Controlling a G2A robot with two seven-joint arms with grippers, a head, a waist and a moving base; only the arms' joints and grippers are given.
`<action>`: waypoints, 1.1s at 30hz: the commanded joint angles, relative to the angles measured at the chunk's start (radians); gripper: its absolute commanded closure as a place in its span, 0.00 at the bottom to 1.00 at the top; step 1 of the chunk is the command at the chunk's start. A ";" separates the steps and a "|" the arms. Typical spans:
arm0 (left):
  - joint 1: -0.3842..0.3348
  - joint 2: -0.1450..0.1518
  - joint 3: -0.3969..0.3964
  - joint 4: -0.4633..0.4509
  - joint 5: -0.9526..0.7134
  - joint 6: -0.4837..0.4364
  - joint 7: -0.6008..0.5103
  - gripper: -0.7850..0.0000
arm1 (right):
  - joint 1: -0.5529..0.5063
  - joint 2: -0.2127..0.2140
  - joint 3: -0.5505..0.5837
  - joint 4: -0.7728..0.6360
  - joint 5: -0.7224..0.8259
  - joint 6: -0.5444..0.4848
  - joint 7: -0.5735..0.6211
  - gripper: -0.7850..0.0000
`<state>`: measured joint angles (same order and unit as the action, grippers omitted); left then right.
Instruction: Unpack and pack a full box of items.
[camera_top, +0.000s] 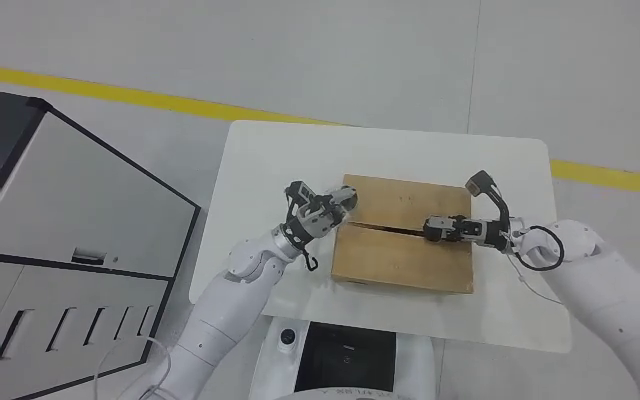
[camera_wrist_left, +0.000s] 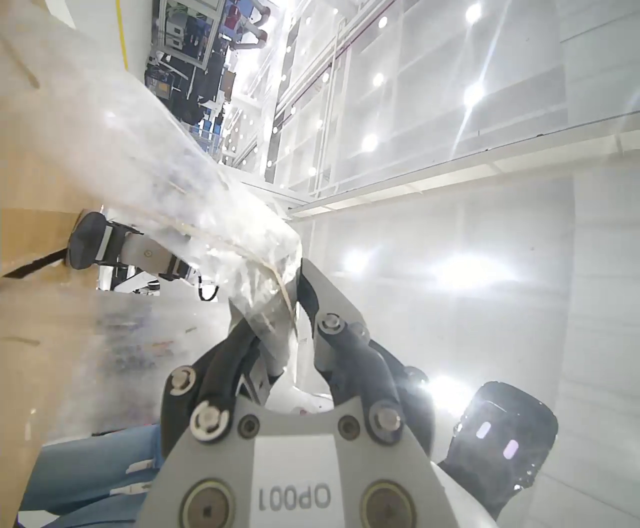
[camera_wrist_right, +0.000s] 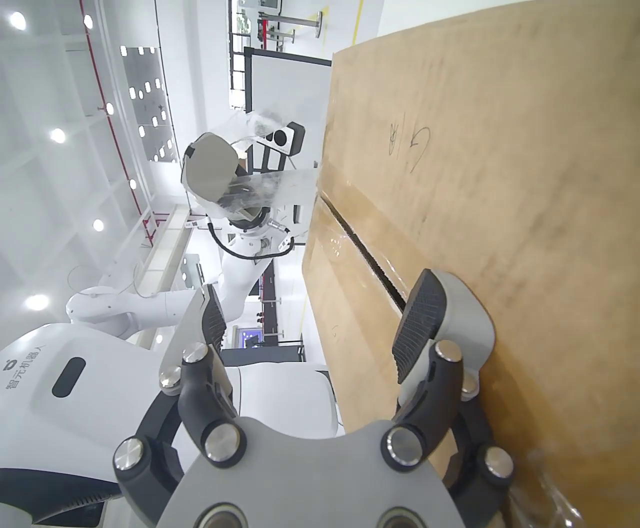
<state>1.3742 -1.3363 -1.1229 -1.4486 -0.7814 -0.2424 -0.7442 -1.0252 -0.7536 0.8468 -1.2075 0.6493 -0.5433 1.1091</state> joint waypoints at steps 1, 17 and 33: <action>0.005 0.001 -0.003 -0.015 0.012 0.001 0.005 0.00 | -0.001 -0.001 0.007 0.000 -0.001 0.000 0.007 0.06; -0.067 -0.017 0.061 -0.084 0.052 0.030 0.099 0.00 | -0.013 -0.024 0.034 0.001 -0.024 0.008 0.013 0.02; -0.085 -0.025 0.094 -0.083 0.062 0.039 0.120 0.00 | -0.028 -0.031 0.091 0.024 -0.013 0.004 0.065 0.01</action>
<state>1.2887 -1.3612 -1.0290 -1.5311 -0.7190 -0.2030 -0.6243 -1.0520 -0.7846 0.9340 -1.1851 0.6370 -0.5395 1.1695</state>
